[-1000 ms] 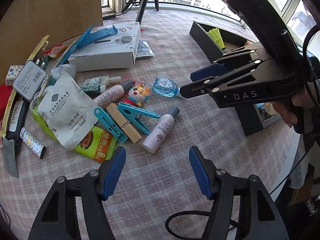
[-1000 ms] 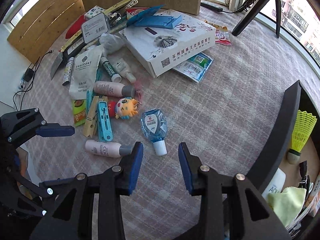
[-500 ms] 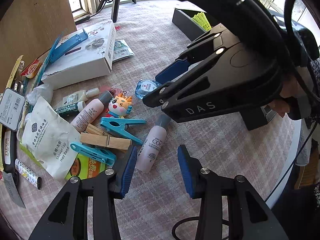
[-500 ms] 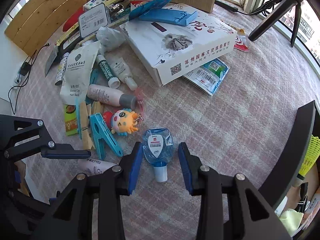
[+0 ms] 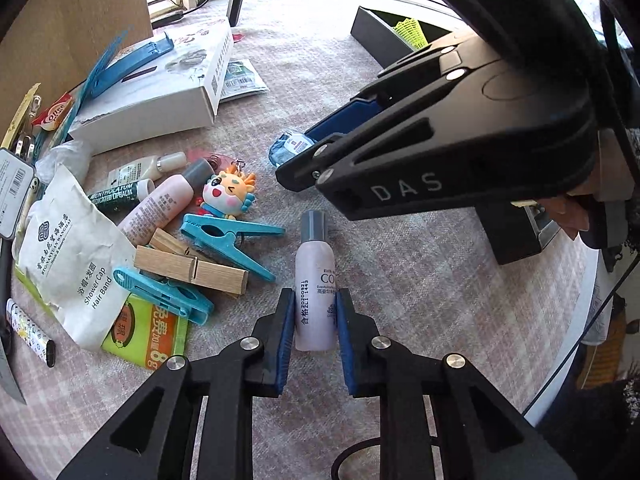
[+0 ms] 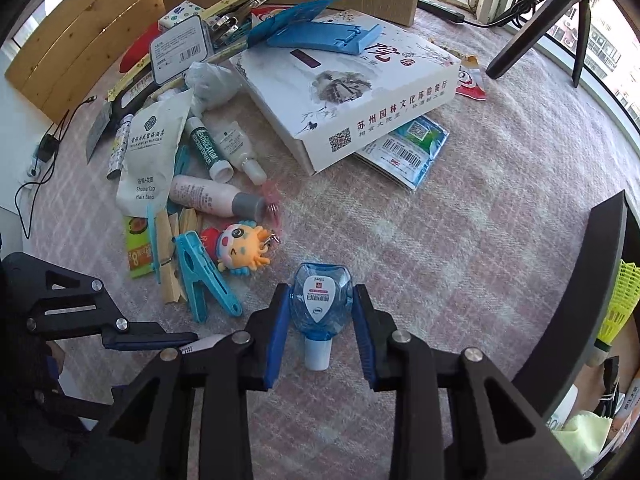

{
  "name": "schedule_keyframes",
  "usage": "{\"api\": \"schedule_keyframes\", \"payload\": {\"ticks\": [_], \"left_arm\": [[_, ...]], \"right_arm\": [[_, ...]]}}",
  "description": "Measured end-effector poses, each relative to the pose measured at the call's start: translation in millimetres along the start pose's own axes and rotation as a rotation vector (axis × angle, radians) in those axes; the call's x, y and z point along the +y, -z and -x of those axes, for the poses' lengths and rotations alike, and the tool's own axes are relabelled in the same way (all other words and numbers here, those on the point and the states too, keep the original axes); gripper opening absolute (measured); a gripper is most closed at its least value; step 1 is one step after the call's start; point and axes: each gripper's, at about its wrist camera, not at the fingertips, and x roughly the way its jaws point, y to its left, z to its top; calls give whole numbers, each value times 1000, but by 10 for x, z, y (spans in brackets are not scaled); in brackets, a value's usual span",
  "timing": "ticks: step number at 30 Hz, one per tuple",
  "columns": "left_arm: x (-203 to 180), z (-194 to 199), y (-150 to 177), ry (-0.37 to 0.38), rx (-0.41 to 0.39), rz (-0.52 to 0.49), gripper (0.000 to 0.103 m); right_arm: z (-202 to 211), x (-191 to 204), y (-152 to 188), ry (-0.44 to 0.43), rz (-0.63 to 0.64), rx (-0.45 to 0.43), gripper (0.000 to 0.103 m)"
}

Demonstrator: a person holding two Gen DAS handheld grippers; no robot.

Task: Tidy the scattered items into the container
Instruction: 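Carry the lotion and sanitizer bottles into the tray and release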

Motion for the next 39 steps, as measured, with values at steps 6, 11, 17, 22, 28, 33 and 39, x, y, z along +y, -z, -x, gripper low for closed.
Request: {"api": "schedule_keyframes", "payload": {"ticks": [6, 11, 17, 22, 28, 33, 39], "left_arm": [[9, 270, 19, 11, -48, 26, 19], [-72, 509, -183, 18, -103, 18, 19], [-345, 568, -620, 47, -160, -29, 19], [-769, 415, -1062, 98, -198, -68, 19], [-1341, 313, -1578, 145, -210, -173, 19], [-1643, 272, -1788, 84, -244, -199, 57], [-1545, 305, -1729, 90, -250, -175, 55]], "right_arm": [[282, -213, 135, -35, -88, -68, 30], [651, -444, 314, -34, -163, -143, 30], [1095, -884, 524, 46, -265, -209, 30], [1424, -1476, 806, 143, -383, -237, 30], [1649, -2040, 1092, 223, -504, -277, 32], [1796, -2286, 1253, 265, -628, -310, 62], [1800, -2182, 1224, 260, -602, -321, 62]]}}
